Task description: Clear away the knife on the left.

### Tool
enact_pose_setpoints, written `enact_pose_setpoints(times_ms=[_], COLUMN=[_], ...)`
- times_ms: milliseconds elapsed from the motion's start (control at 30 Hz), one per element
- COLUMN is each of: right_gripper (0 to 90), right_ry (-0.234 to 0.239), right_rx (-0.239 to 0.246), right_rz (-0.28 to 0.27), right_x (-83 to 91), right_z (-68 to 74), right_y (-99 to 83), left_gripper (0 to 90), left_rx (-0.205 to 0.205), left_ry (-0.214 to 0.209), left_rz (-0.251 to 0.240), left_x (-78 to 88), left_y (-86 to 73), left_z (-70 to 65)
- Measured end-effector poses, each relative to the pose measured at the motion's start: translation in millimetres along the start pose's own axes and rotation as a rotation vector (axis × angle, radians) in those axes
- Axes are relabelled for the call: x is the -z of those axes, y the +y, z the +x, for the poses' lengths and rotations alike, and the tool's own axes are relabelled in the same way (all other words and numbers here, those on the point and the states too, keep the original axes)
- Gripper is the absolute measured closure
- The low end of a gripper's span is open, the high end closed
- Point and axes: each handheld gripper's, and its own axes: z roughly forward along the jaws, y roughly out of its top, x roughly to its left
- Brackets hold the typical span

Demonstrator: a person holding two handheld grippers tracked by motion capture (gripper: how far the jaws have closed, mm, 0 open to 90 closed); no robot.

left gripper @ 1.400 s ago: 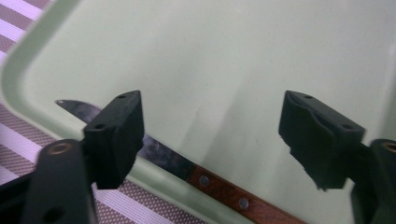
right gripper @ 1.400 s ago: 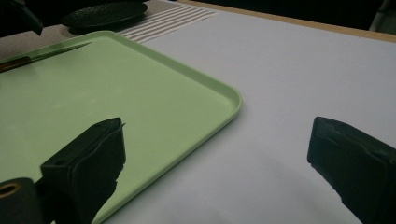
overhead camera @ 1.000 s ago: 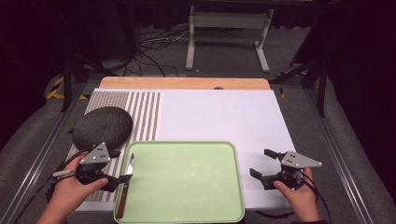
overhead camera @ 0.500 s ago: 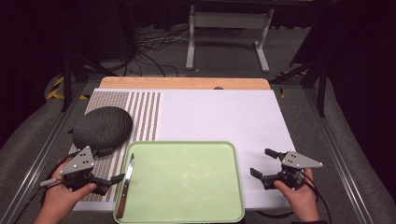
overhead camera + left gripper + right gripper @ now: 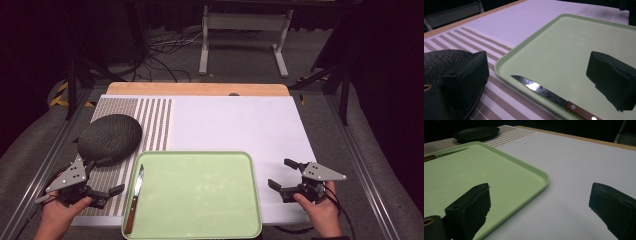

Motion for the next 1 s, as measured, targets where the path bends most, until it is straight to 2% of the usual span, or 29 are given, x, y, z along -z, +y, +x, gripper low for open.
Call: enact_pose_setpoints(times_ms=[100,267,333,400,467,567,633,667,733,767,867,900,933,1000], right_gripper=[4.4,4.4,4.4,4.4,4.4,4.3,4.3,4.3,4.7,4.7,4.8,4.8,4.7,4.7], right_ry=[-0.008,-0.024,-0.027,-0.031,-0.034,-0.041,-0.042,-0.043,-0.044,-0.045,-0.047,-0.048,-0.047,-0.041], right_rx=[-0.004,0.003,-0.006,-0.013,-0.016,-0.021,-0.03,-0.03,-0.027,-0.027,-0.028,-0.029,-0.029,-0.026], right_rz=[-0.01,-0.033,-0.038,-0.04,-0.037,-0.036,-0.037,-0.035,-0.036,-0.039,-0.042,-0.043,-0.042,-0.041], right_x=[0.8,2.5,3.4,3.8,4.1,4.3,4.1,4.2,4.4,4.7,5.2,5.3,5.2,5.0], right_z=[-1.5,-3.3,-4.4,-5.3,-6.4,-8.1,-9.4,-9.4,-9.1,-9.0,-9.0,-9.2,-9.1,-9.2], right_y=[-1.4,-4.9,-7.5,-10.0,-12.7,-15.4,-17.4,-17.7,-17.7,-17.5,-17.0,-16.9,-16.8,-16.9], left_gripper=[4.6,4.8,4.9,5.2,5.3,5.6,5.6,5.7,5.7,5.7,5.6,5.6,5.6,5.6], left_rx=[0.017,0.007,0.016,0.051,0.083,0.099,0.093,0.074,0.088,0.079,0.088,0.073,0.08,0.069], left_ry=[0.009,0.024,0.025,0.025,0.027,0.023,0.024,0.029,0.026,0.023,0.023,0.029,0.025,0.026], left_rz=[0.008,0.016,0.018,0.018,-0.004,-0.008,0.006,0.019,0.029,0.032,0.041,0.052,0.055,0.063], left_x=[1.0,3.6,4.2,5.6,7.5,6.9,5.3,5.1,4.3,4.1,3.1,3.2,2.6,2.2], left_y=[-6.4,-13.3,-17.3,-21.9,-27.0,-29.3,-30.9,-31.0,-31.9,-32.2,-33.0,-32.8,-32.7,-32.0], left_z=[5.0,10.0,12.1,14.3,15.6,14.7,13.7,14.4,13.2,14.0,13.3,13.8,12.9,12.2])
